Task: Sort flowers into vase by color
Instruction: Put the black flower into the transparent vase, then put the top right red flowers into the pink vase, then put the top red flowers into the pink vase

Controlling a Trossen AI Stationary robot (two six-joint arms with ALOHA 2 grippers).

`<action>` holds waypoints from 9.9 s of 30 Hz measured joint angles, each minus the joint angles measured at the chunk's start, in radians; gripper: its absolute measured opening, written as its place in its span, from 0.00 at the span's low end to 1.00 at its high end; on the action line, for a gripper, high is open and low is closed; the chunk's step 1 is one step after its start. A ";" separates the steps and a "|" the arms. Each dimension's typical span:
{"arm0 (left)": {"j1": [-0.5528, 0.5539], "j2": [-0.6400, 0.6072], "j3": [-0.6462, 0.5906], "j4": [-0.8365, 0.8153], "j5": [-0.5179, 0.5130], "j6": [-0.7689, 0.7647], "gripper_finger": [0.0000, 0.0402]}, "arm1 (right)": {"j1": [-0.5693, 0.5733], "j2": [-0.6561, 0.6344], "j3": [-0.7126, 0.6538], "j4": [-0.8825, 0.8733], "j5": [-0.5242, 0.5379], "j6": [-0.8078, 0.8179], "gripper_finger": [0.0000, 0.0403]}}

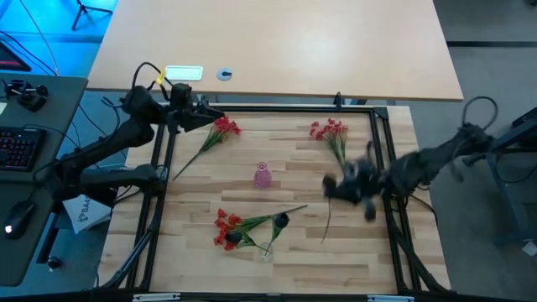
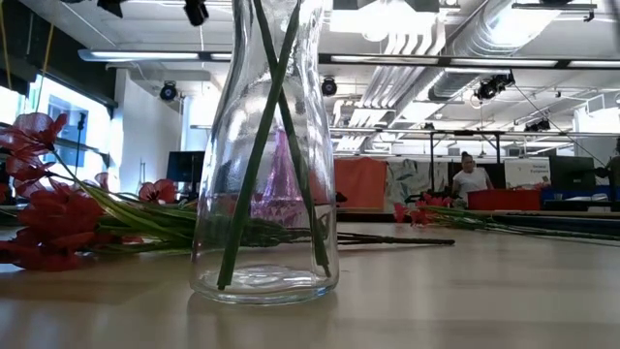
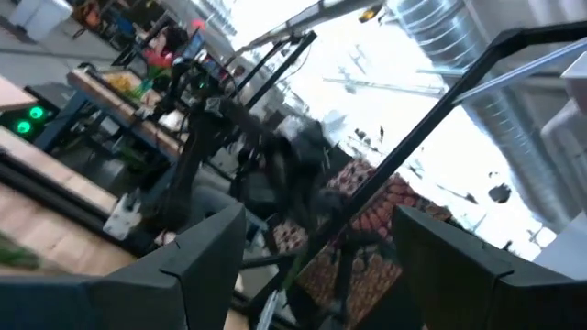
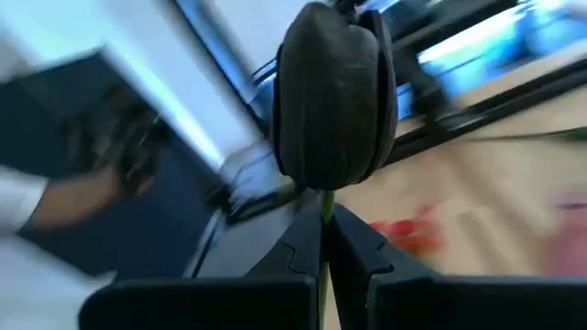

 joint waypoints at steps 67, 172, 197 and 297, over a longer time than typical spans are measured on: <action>-0.095 -0.033 0.000 -0.002 0.045 0.024 0.65 | 0.039 0.629 0.601 -0.088 0.228 -0.016 0.75; 0.006 -0.033 0.000 -0.367 -0.089 0.313 0.65 | -1.098 0.609 -0.127 -0.531 -0.253 -0.016 0.04; 0.149 -0.165 0.000 -0.202 0.012 0.162 0.65 | -0.833 0.644 0.134 0.724 -0.456 -0.135 0.00; 0.212 0.816 0.073 -1.190 -0.738 0.796 0.61 | -0.994 0.132 0.135 0.174 -0.348 -0.261 0.96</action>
